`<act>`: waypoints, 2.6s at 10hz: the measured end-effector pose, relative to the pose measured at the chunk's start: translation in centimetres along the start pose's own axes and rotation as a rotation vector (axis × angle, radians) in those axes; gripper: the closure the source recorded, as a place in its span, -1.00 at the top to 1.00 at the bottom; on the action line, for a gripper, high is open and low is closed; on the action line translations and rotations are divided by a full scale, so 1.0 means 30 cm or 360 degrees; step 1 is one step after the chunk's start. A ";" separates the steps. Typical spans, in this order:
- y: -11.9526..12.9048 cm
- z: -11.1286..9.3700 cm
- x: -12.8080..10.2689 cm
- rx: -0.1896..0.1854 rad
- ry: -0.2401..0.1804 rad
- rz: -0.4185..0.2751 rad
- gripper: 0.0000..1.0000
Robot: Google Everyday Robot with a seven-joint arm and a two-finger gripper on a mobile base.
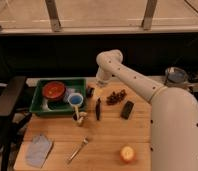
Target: Wipe table surface with brush
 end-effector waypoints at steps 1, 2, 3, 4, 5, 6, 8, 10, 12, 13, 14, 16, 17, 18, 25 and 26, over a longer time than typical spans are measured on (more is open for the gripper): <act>-0.014 0.018 0.000 0.0010 0.0020 0.0012 0.60; -0.031 0.051 -0.001 0.0016 0.0054 0.0024 0.60; -0.036 0.070 -0.007 0.0015 0.0071 0.0028 0.60; -0.040 0.092 -0.012 0.0012 0.0081 0.0041 0.60; -0.045 0.121 -0.001 0.0007 0.0096 0.0063 0.60; -0.049 0.146 0.010 -0.0002 0.0102 0.0088 0.60; -0.057 0.199 0.021 -0.0025 0.0092 0.0153 0.60; -0.058 0.247 0.032 -0.0060 0.0074 0.0223 0.59; -0.044 0.277 0.045 -0.0090 0.0069 0.0244 0.34; -0.034 0.291 0.048 -0.0099 0.0068 0.0238 0.15; -0.028 0.294 0.051 -0.0085 0.0065 0.0216 -0.11; -0.012 0.266 0.046 -0.0039 0.0076 0.0151 -0.48; -0.006 0.246 0.055 -0.0012 0.0080 0.0121 -0.67; -0.007 0.220 0.077 0.0019 0.0088 0.0096 -0.87; 0.025 0.098 0.363 0.0073 0.0210 -0.0058 -1.00; 0.027 0.093 0.401 0.0064 0.0246 -0.0072 -1.00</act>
